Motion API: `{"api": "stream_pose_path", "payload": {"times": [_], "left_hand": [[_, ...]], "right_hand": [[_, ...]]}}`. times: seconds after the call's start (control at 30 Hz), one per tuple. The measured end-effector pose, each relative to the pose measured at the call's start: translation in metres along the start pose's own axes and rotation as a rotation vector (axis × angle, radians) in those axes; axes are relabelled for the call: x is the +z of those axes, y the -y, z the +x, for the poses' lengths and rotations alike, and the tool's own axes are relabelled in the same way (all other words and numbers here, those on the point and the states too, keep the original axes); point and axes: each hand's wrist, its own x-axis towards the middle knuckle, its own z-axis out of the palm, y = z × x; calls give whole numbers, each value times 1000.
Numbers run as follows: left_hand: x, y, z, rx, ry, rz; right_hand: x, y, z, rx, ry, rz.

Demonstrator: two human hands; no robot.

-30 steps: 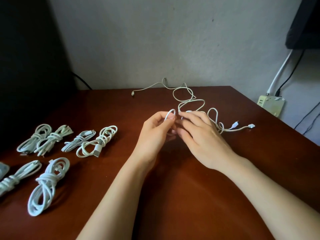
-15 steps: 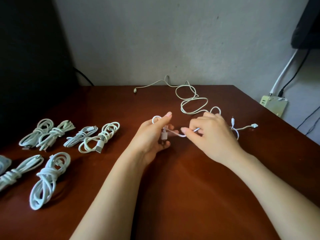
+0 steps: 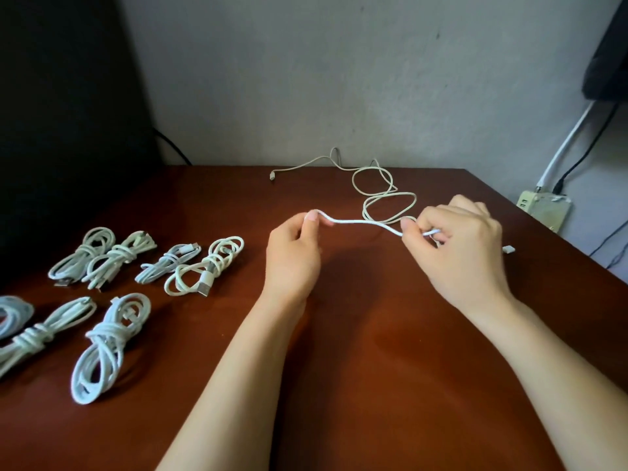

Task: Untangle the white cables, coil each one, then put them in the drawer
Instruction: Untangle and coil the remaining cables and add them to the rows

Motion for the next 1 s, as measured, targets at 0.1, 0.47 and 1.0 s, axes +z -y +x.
{"api": "stream_pose_path", "payload": {"times": [0.1, 0.47, 1.0], "left_hand": [[0, -11, -4, -126, 8, -344], [-12, -14, 10, -491, 9, -1087], [-21, -7, 22, -343, -134, -1193]], "right_hand": [[2, 6, -2, -90, 40, 47], [8, 10, -14, -98, 412, 110], [5, 22, -18, -61, 941, 183]]}}
